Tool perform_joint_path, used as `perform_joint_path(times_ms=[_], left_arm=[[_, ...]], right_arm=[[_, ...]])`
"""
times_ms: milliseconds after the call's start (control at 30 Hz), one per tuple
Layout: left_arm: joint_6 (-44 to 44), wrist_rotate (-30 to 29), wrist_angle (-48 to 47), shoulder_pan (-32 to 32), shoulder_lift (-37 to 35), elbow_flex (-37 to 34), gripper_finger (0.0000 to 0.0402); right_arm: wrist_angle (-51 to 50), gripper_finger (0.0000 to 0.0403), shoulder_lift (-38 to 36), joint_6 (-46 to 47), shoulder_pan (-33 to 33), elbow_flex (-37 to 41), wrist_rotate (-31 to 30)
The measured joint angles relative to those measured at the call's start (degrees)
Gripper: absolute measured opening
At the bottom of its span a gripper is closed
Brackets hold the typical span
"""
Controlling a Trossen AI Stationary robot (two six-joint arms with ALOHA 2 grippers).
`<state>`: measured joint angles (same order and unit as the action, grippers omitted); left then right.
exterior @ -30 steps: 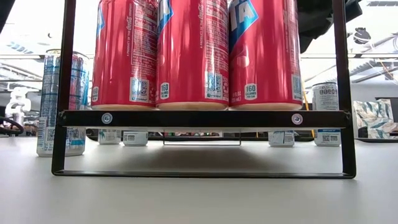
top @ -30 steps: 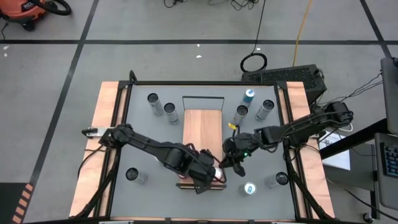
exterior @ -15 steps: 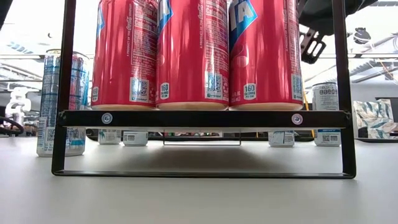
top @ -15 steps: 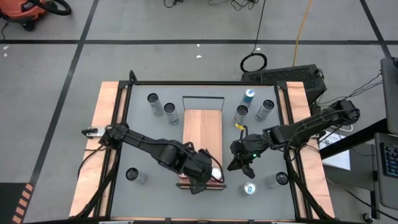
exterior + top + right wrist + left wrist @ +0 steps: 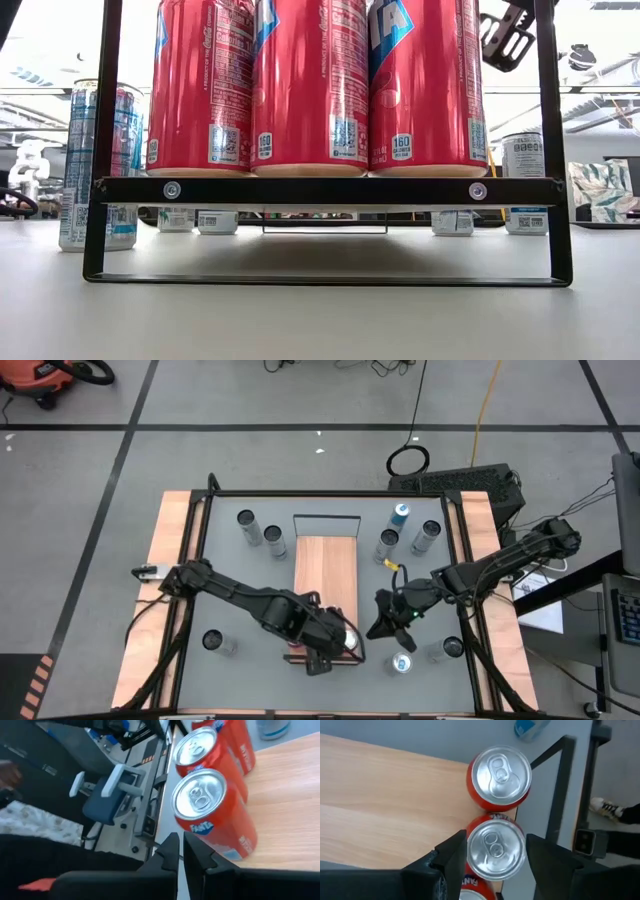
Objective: Sort soda cans
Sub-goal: Put the red soda can on the shelf and align it with the other red soda cans
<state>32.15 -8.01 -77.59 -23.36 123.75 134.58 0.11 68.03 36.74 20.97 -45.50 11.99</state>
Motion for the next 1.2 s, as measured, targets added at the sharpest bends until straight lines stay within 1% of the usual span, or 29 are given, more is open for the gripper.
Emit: perform_joint_path(times_ms=[400, 500, 700, 800, 933, 1200], left_arm=[[-1.5, 1.3, -2.6, 0.9, 1.4, 0.0, 0.0199], [-1.2, 3.6, -2.5, 0.5, 1.3, 0.0, 0.0172], [-6.2, 4.6, -3.6, -0.8, 0.9, 0.0, 0.0068], [-6.9, 4.8, -3.9, -0.7, 1.8, 0.0, 0.003], [-7.0, 5.0, -3.2, 0.0, 1.9, 0.0, 0.0009], [-7.4, 5.1, -2.9, 1.3, 1.8, 0.0, 0.0006]], right_arm=[[-0.3, 0.0, 0.0, 0.1, 0.6, 0.0, 0.0], [-0.4, 0.0, 0.0, 0.1, 0.6, 0.0, 0.0], [-0.4, 0.0, 0.0, -0.6, 0.6, 0.0, -0.6], [-0.4, 0.0, 0.0, -0.7, 0.6, 0.0, -1.6], [-0.4, 0.0, 0.0, -0.6, 0.6, 0.0, -1.5], [-0.4, 0.0, 0.0, -1.1, 0.6, 0.0, -1.5]])
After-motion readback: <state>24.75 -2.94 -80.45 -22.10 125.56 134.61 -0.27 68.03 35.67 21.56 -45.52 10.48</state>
